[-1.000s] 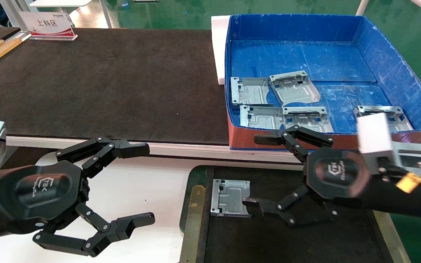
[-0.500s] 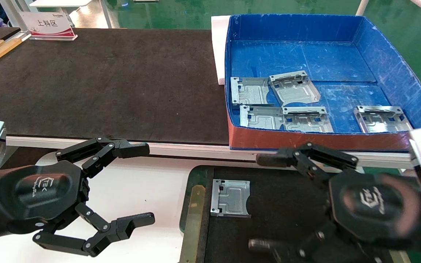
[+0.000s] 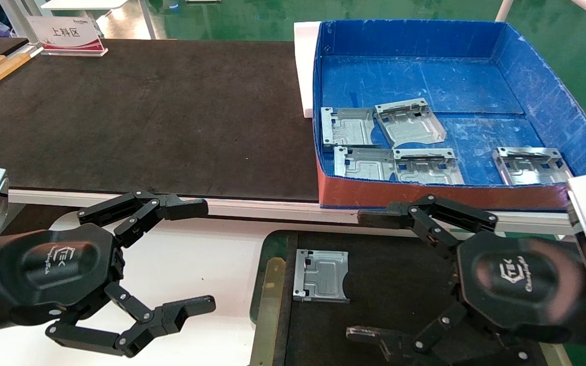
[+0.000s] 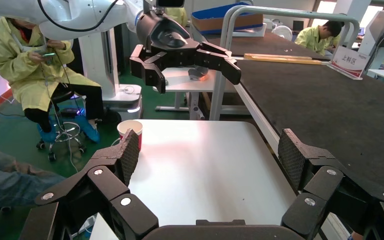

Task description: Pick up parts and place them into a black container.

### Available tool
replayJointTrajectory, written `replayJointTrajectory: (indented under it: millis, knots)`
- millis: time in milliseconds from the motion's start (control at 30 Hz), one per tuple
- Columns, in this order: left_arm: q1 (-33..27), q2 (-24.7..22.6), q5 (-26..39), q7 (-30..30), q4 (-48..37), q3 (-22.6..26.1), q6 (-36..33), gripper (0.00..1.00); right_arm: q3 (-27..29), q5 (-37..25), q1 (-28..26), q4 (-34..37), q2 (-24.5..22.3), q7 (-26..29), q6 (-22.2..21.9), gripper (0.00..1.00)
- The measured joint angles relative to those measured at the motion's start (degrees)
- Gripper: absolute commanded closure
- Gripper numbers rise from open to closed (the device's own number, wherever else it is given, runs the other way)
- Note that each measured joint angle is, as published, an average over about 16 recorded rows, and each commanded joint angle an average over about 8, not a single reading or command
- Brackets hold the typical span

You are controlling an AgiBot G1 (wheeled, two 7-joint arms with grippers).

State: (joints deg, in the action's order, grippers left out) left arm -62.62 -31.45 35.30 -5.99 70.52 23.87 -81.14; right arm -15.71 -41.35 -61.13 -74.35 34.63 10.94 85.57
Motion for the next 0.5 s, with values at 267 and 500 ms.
replayJointTrajectory:
  millis: [267,500]
  knots:
    - [0.0,0.0,0.0,0.0,0.0,0.0,0.0,0.00,-0.2,-0.3,-0.3,0.5,0.2,-0.2,0.1,0.00]
    - [0.0,0.0,0.0,0.0,0.0,0.0,0.0,0.00,-0.2,-0.4,-0.3,0.7,0.3,-0.2,0.1,0.00]
